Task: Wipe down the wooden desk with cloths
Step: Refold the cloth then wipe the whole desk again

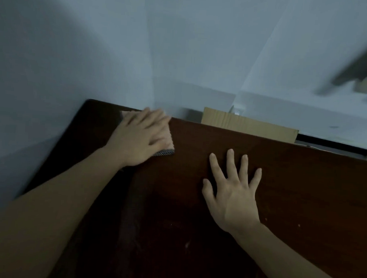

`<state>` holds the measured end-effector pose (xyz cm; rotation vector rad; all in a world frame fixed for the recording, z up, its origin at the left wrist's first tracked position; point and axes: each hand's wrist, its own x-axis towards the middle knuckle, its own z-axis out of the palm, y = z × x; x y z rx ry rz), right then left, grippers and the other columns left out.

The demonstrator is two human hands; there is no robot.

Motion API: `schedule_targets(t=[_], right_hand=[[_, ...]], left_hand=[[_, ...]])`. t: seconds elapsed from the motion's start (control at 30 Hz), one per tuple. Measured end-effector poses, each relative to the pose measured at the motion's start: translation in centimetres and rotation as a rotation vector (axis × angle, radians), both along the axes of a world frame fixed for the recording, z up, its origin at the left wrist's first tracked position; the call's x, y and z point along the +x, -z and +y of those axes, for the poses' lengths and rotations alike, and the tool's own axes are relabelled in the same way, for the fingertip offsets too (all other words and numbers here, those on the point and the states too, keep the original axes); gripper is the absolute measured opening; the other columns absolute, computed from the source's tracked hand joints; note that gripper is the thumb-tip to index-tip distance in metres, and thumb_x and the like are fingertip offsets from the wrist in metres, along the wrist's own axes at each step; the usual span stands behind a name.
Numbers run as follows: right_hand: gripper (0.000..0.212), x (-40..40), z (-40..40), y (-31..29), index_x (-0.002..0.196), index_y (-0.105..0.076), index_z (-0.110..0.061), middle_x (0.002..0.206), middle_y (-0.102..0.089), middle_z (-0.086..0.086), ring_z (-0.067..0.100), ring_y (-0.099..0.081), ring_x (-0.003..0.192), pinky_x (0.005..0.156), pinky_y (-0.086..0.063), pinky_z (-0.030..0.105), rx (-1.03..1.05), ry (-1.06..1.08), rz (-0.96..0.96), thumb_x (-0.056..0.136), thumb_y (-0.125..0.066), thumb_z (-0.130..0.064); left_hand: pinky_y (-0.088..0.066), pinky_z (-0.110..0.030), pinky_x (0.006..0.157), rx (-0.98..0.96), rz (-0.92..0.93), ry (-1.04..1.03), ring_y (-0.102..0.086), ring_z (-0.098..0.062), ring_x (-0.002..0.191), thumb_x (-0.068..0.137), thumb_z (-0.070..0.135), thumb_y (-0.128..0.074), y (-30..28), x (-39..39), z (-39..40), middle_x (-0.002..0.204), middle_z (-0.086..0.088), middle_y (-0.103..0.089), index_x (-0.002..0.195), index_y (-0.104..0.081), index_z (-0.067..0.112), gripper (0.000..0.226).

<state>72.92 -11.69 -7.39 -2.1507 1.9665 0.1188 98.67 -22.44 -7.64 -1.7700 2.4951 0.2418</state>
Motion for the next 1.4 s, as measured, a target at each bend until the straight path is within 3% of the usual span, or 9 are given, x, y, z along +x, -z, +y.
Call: schedule_targets(t=[0.13, 0.27, 0.53, 0.7, 0.9, 1.03, 1.17, 1.3, 1.4], right_hand=[[0.078, 0.0, 0.1, 0.0, 0.162, -0.003, -0.034, 0.170, 0.006, 0.011, 0.042, 0.016, 0.152, 0.118, 0.009, 0.068, -0.001, 0.000, 0.000, 0.090, 0.002, -0.063], [0.079, 0.1, 0.2, 0.0, 0.162, -0.002, -0.034, 0.170, 0.007, 0.011, 0.042, 0.016, 0.153, 0.117, 0.009, 0.068, 0.002, 0.003, 0.006, 0.088, 0.005, -0.063], [0.080, 0.0, 0.1, 0.0, 0.161, 0.002, -0.035, 0.170, 0.008, 0.011, 0.042, 0.016, 0.153, 0.118, 0.007, 0.068, 0.019, 0.007, 0.040, 0.087, 0.008, -0.064], [0.080, 0.1, 0.2, -0.1, 0.161, 0.002, -0.035, 0.170, 0.009, 0.010, 0.042, 0.016, 0.153, 0.118, 0.009, 0.068, 0.014, 0.012, 0.027, 0.087, 0.007, -0.064], [0.081, 0.1, 0.2, -0.2, 0.161, 0.005, -0.035, 0.169, 0.011, 0.010, 0.042, 0.018, 0.152, 0.118, 0.010, 0.067, 0.026, 0.011, 0.035, 0.084, 0.010, -0.064], [0.082, 0.2, 0.1, -0.2, 0.161, 0.004, -0.035, 0.169, 0.010, 0.010, 0.042, 0.017, 0.153, 0.117, 0.008, 0.068, 0.024, 0.004, 0.050, 0.084, 0.010, -0.063], [0.082, 0.2, 0.2, -0.3, 0.161, 0.002, -0.035, 0.170, 0.008, 0.010, 0.042, 0.015, 0.153, 0.118, 0.007, 0.068, 0.017, 0.012, 0.046, 0.085, 0.009, -0.063], [0.074, 0.2, 0.1, -0.3, 0.161, 0.005, -0.035, 0.169, 0.011, 0.010, 0.042, 0.017, 0.153, 0.118, 0.007, 0.068, 0.026, 0.015, 0.068, 0.092, 0.005, -0.062], [0.068, 0.2, 0.1, -0.2, 0.161, 0.006, -0.036, 0.169, 0.012, 0.009, 0.041, 0.018, 0.153, 0.119, 0.006, 0.068, 0.028, 0.019, 0.071, 0.098, -0.006, -0.059]], left_hand=[[0.003, -0.046, 0.125, 0.017, 0.002, -0.176, 0.009, -0.017, 0.156, 0.084, 0.079, 0.002, 0.3, 4.9, -0.9, 0.170, 0.010, 0.010, 0.160, 0.005, 0.041, 0.085], [0.002, -0.048, 0.126, 0.028, 0.003, -0.212, 0.009, -0.020, 0.156, 0.083, 0.076, 0.006, 0.2, 5.2, 1.0, 0.169, 0.009, 0.012, 0.160, 0.005, 0.039, 0.086], [0.006, -0.042, 0.125, 0.018, -0.001, 0.112, 0.012, -0.015, 0.155, 0.093, 0.073, -0.004, 0.0, 2.7, 6.6, 0.167, 0.014, 0.013, 0.160, 0.004, 0.041, 0.075], [0.004, -0.039, 0.124, 0.007, 0.010, -0.149, 0.006, -0.015, 0.156, 0.083, 0.077, 0.002, 0.0, 8.1, 3.7, 0.165, 0.017, 0.012, 0.159, 0.003, 0.042, 0.084], [0.004, -0.041, 0.124, 0.032, 0.020, -0.234, 0.006, -0.017, 0.156, 0.085, 0.076, 0.001, 0.0, 8.5, 4.8, 0.166, 0.015, 0.011, 0.160, 0.002, 0.040, 0.083], [-0.004, -0.046, 0.123, 0.006, 0.009, -0.068, -0.002, -0.024, 0.157, 0.097, 0.068, -0.012, 0.0, 7.4, 9.7, 0.169, 0.008, 0.001, 0.161, -0.006, 0.037, 0.072], [-0.001, -0.039, 0.124, 0.027, 0.046, 0.112, 0.002, -0.015, 0.157, 0.102, 0.068, -0.016, 0.4, 8.9, 13.3, 0.170, 0.015, -0.002, 0.161, -0.010, 0.040, 0.065], [0.003, -0.033, 0.123, 0.019, 0.034, -0.017, 0.003, -0.014, 0.157, 0.095, 0.077, -0.006, 0.3, 11.7, 11.1, 0.168, 0.018, 0.003, 0.156, -0.002, 0.052, 0.066], [0.003, -0.036, 0.124, 0.024, 0.011, -0.118, 0.008, -0.010, 0.154, 0.091, 0.077, -0.002, 0.2, 11.4, 10.0, 0.167, 0.017, 0.007, 0.157, -0.002, 0.047, 0.073]])
